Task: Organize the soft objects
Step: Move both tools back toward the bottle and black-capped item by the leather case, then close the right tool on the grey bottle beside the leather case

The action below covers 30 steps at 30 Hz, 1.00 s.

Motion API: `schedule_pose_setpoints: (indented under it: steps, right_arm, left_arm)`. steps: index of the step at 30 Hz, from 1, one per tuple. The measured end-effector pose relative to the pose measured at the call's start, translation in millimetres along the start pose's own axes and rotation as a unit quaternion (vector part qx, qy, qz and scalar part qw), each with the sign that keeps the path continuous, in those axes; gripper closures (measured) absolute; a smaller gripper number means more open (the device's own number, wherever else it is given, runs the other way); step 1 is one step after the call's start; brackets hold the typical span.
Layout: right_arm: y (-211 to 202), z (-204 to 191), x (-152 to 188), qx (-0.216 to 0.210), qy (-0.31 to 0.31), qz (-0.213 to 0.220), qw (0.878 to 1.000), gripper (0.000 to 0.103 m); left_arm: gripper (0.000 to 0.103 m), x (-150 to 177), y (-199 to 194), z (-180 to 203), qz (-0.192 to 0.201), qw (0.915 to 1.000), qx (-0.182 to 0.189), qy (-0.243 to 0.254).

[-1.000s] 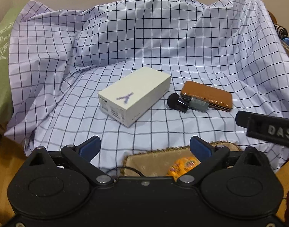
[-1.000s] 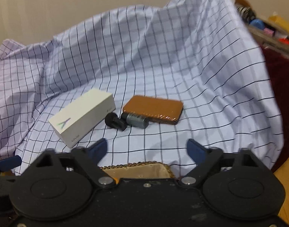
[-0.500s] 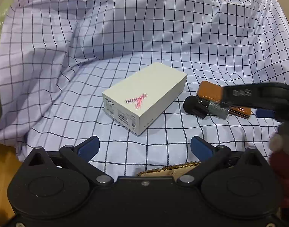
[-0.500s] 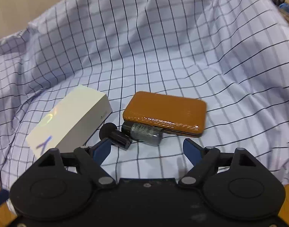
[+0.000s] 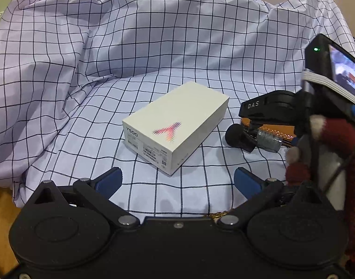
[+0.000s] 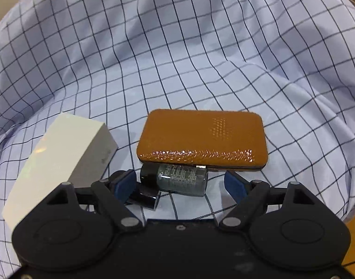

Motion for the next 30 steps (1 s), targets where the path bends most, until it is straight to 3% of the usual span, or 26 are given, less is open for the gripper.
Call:
schedule_pose_setpoints:
  steps: [12,23,27,30]
  right_arm:
    - [18.9,-7.8,1.6,0.031,0.024,-0.022,0.999,0.022]
    - [5.0,1.1,5.9,-0.014,0.004,-0.02,1.0,0.062]
    - [5.3,12.0,11.1,-0.015,0.009,-0.033,0.999,0.065]
    - [1.4,12.7,11.3,-0.015,0.008,-0.023,1.0,0.06]
  left_arm:
    - [0.004,4.0,1.3,-8.5,-0.004,1.0,0.002,-0.009]
    - [0.004,-1.3,0.9,-2.9,-0.001,1.0,0.0,-0.002]
    - [0.004,-1.1,1.7,3.6,-0.003,1.0,0.001,0.005]
    - [0.004,-0.8,1.4,7.8,-0.004,1.0,0.003,0.007]
Point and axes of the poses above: each gripper's, at about its wrist camera, not at the fingertips, and y roughly the way its jaws point, z to its right, x to its underside, the point moved 4 cm from there along y, roughly the way its jaws point, and after that the axes turned 8 degrees about -y, right-handed, at the moved point
